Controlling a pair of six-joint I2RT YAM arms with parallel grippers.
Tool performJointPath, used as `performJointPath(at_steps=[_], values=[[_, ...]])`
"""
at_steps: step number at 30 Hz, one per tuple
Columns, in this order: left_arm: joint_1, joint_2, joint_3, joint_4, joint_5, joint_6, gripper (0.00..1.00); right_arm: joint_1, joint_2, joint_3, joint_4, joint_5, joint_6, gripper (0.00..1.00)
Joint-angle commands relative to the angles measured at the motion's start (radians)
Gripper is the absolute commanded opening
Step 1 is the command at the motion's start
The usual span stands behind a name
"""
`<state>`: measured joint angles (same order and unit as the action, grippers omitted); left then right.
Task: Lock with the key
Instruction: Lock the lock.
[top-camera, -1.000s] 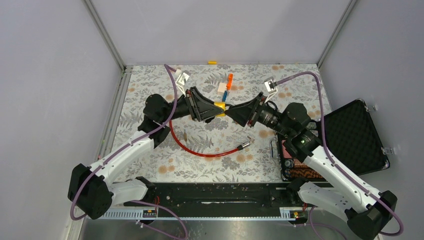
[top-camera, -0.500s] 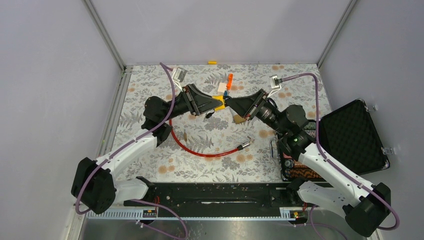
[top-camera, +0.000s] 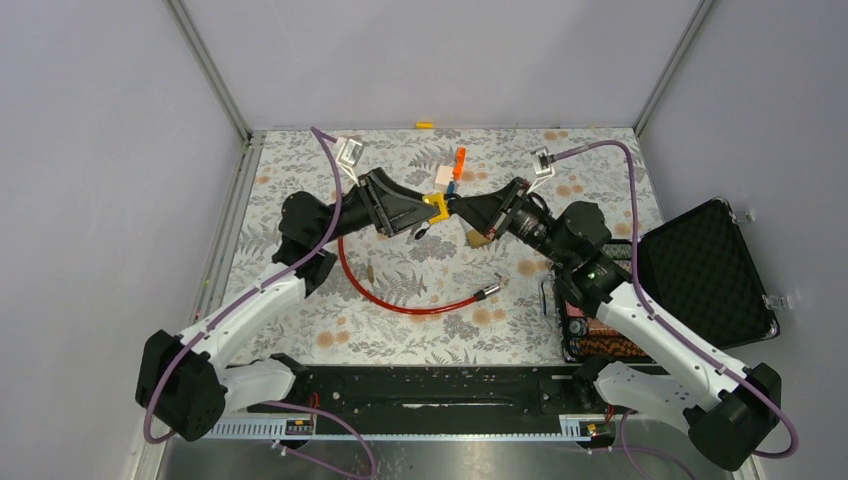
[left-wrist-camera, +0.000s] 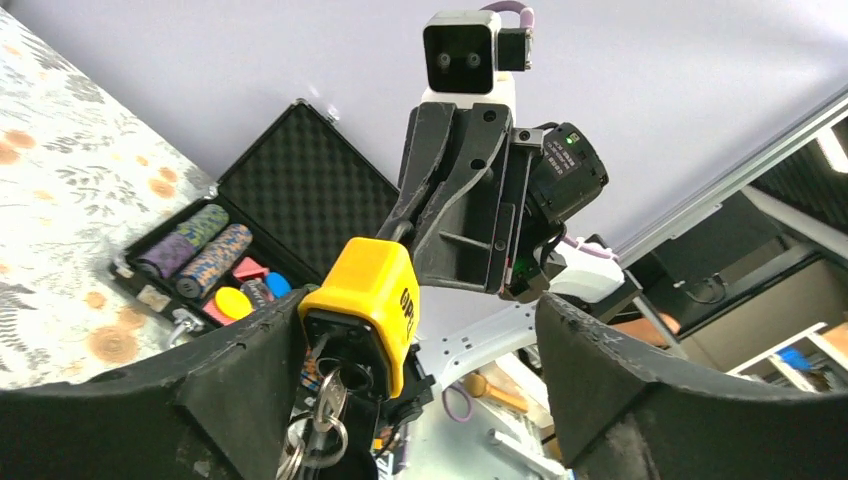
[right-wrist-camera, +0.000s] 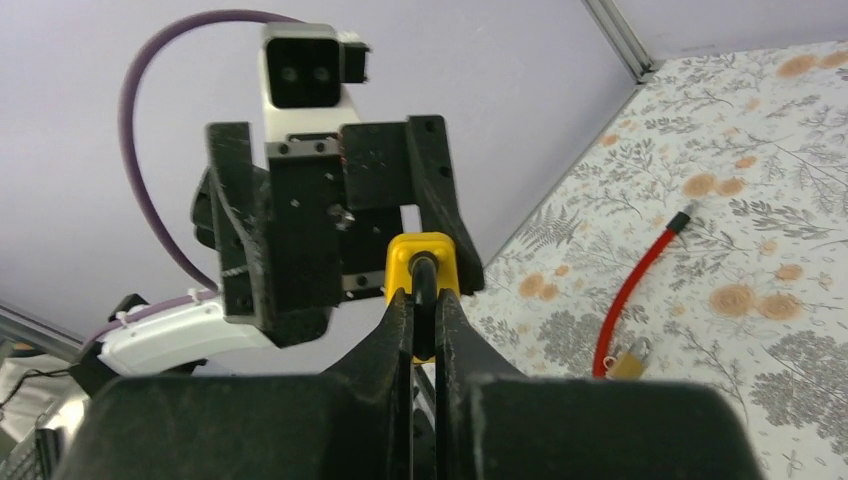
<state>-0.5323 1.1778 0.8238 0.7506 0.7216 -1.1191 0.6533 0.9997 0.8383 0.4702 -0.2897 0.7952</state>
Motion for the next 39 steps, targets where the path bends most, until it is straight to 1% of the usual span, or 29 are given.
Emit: performJointPath(at_steps=[1, 2, 5, 8, 9, 11, 12, 13, 15, 16, 17, 20, 22, 23, 25, 27, 28, 29, 31, 32, 36, 39], values=[[0.033, -0.111, 0.025, -0.095, 0.043, 0.127, 0.83, -0.012, -0.062, 0.071, 0.017, -0.036, -0.074, 0.00], [0.038, -0.127, 0.023, -0.103, 0.057, 0.134, 0.83, -0.013, -0.071, 0.075, 0.014, -0.049, -0.083, 0.00], [0.040, -0.171, 0.029, -0.199, 0.078, 0.200, 0.83, -0.014, -0.087, 0.085, 0.014, -0.098, -0.094, 0.00], [0.041, -0.192, 0.042, -0.292, 0.094, 0.268, 0.78, -0.015, -0.099, 0.096, 0.020, -0.136, -0.087, 0.00], [0.041, -0.197, 0.044, -0.306, 0.108, 0.283, 0.75, -0.015, -0.103, 0.101, 0.019, -0.151, -0.085, 0.00], [0.042, -0.203, 0.044, -0.313, 0.132, 0.297, 0.72, -0.016, -0.107, 0.113, 0.012, -0.177, -0.080, 0.00], [0.041, -0.204, 0.046, -0.313, 0.147, 0.300, 0.70, -0.016, -0.105, 0.121, 0.005, -0.191, -0.079, 0.00], [0.041, -0.203, 0.049, -0.308, 0.162, 0.301, 0.64, -0.014, -0.106, 0.128, 0.000, -0.204, -0.080, 0.00], [0.042, -0.199, 0.061, -0.313, 0.192, 0.305, 0.47, -0.015, -0.111, 0.132, -0.006, -0.210, -0.079, 0.00], [0.041, -0.196, 0.066, -0.314, 0.205, 0.307, 0.41, -0.015, -0.115, 0.133, -0.009, -0.213, -0.082, 0.00], [0.041, -0.194, 0.069, -0.316, 0.210, 0.306, 0.37, -0.016, -0.116, 0.135, -0.013, -0.216, -0.084, 0.00], [0.041, -0.189, 0.076, -0.312, 0.222, 0.300, 0.34, -0.016, -0.119, 0.140, -0.015, -0.233, -0.086, 0.00], [0.041, -0.188, 0.076, -0.288, 0.227, 0.283, 0.34, -0.015, -0.119, 0.145, -0.014, -0.248, -0.086, 0.00], [0.041, -0.188, 0.076, -0.280, 0.228, 0.276, 0.35, -0.016, -0.118, 0.146, -0.014, -0.256, -0.088, 0.00], [0.041, -0.191, 0.078, -0.266, 0.233, 0.266, 0.42, -0.015, -0.119, 0.149, -0.018, -0.261, -0.091, 0.00], [0.041, -0.191, 0.077, -0.257, 0.235, 0.262, 0.43, -0.015, -0.119, 0.150, -0.021, -0.267, -0.093, 0.00], [0.040, -0.190, 0.077, -0.254, 0.235, 0.260, 0.39, -0.015, -0.118, 0.150, -0.021, -0.267, -0.093, 0.00], [0.040, -0.189, 0.073, -0.245, 0.228, 0.252, 0.26, -0.015, -0.119, 0.150, -0.020, -0.266, -0.093, 0.00], [0.040, -0.183, 0.066, -0.223, 0.220, 0.229, 0.04, -0.016, -0.118, 0.150, -0.015, -0.265, -0.091, 0.00], [0.040, -0.180, 0.063, -0.219, 0.218, 0.223, 0.00, -0.014, -0.116, 0.150, -0.013, -0.262, -0.089, 0.00], [0.040, -0.186, 0.045, -0.210, 0.195, 0.222, 0.00, -0.016, -0.127, 0.147, -0.027, -0.226, -0.100, 0.00], [0.042, -0.200, 0.048, -0.231, 0.187, 0.243, 0.00, -0.017, -0.148, 0.151, -0.089, -0.168, -0.132, 0.00]])
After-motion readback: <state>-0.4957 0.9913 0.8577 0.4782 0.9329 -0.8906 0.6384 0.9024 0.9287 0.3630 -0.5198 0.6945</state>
